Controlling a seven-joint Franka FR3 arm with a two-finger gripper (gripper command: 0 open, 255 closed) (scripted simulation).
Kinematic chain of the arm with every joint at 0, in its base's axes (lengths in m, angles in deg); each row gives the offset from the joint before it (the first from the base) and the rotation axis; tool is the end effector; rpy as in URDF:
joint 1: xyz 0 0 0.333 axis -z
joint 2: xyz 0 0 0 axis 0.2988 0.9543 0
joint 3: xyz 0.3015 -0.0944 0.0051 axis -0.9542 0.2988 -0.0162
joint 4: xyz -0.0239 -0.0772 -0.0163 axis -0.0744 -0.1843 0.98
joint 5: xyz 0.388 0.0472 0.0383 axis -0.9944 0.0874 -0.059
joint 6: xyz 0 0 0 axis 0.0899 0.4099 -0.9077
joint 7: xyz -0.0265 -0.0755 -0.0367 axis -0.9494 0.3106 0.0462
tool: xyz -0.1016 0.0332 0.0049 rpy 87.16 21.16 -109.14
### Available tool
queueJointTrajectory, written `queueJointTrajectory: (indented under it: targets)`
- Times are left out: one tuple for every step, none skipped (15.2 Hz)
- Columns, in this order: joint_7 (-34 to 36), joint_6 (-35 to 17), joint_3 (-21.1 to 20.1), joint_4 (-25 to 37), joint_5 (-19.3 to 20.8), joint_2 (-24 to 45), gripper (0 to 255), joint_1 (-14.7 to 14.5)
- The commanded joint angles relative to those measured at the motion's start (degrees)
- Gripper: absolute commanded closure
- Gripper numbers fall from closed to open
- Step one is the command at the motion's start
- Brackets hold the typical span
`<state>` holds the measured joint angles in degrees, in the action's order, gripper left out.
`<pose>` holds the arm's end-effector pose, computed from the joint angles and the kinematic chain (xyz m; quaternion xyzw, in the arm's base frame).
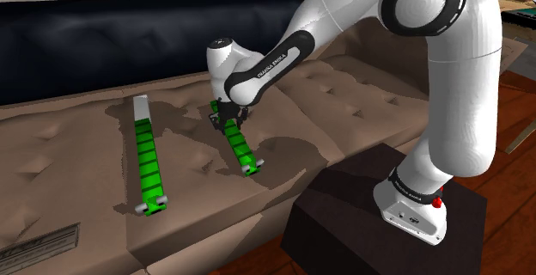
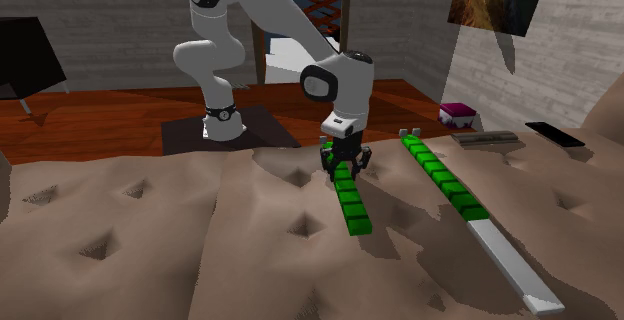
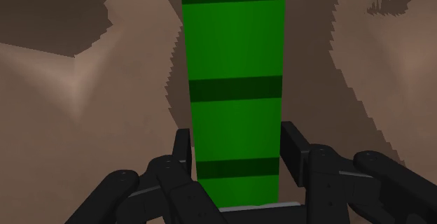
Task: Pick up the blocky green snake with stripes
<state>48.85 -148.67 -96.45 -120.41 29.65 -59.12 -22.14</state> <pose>0.5892 0.2298 0.2388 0.9838 -0.1774 0.0029 0.0244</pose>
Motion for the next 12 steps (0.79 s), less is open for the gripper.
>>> queueJointTrajectory:
  targets:
    - [0.0, -0.1, 0.0, 0.0, 0.0, 0.1, 255, 0.0]
    - [0.0, -0.1, 0.0, 0.0, 0.0, 0.1, 255, 0.0]
    - [0.0, -0.1, 0.0, 0.0, 0.0, 0.1, 255, 0.0]
    - [0.0, -0.1, 0.0, 0.0, 0.0, 0.1, 255, 0.0]
    - [0.0, -0.1, 0.0, 0.0, 0.0, 0.1, 255, 0.0]
    - [0.0, -0.1, 0.0, 0.0, 0.0, 0.1, 255, 0.0]
    - [0.0, 0.0, 0.0, 0.0, 0.0, 0.1, 255, 0.0]
    - [-0.2, 0.5, -0.1, 0.0, -0.2, -0.4, 255, 0.1]
    - [-0.4, 1.0, -0.3, 0.1, -0.5, -1.0, 255, 0.2]
    - [-0.5, 1.6, -0.5, 0.1, -0.7, -1.5, 255, 0.4]
    - [-0.7, 2.1, -0.6, 0.2, -1.0, -2.0, 255, 0.5]
    - [-0.9, 2.7, -0.8, 0.3, -1.2, -2.5, 255, 0.6]
